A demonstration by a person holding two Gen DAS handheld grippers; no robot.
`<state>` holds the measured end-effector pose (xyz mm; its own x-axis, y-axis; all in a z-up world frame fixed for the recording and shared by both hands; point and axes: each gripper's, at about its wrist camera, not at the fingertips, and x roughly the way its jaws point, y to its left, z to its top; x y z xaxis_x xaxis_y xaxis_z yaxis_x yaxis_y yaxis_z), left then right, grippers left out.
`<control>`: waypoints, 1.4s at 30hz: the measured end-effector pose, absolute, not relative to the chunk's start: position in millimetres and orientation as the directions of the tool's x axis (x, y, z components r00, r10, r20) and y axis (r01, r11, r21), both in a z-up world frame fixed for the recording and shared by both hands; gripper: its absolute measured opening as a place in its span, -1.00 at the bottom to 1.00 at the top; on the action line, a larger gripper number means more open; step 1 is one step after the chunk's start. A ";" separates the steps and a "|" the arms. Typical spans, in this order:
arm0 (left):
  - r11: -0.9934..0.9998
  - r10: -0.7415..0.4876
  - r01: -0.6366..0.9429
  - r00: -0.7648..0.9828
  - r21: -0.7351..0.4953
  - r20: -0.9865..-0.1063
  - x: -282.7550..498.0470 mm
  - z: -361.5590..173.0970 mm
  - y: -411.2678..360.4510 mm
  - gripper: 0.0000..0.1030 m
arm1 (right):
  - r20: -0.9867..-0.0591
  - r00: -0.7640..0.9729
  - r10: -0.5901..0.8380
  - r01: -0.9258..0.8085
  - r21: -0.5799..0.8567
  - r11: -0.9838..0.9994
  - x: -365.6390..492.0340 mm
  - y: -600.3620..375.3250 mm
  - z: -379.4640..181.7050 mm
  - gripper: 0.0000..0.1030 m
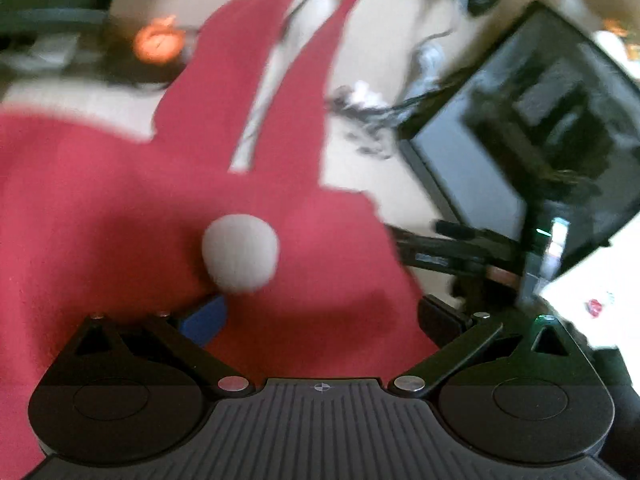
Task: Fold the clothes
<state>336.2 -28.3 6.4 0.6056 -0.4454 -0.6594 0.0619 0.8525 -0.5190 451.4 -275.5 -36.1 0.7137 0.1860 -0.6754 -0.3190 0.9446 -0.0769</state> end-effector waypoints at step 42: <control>0.895 -0.319 -0.071 0.587 -0.440 -0.744 322.0 31.2 -22.3 1.00 | -0.625 0.650 0.432 -0.473 0.111 0.874 407.3 -280.0 16.7 1.00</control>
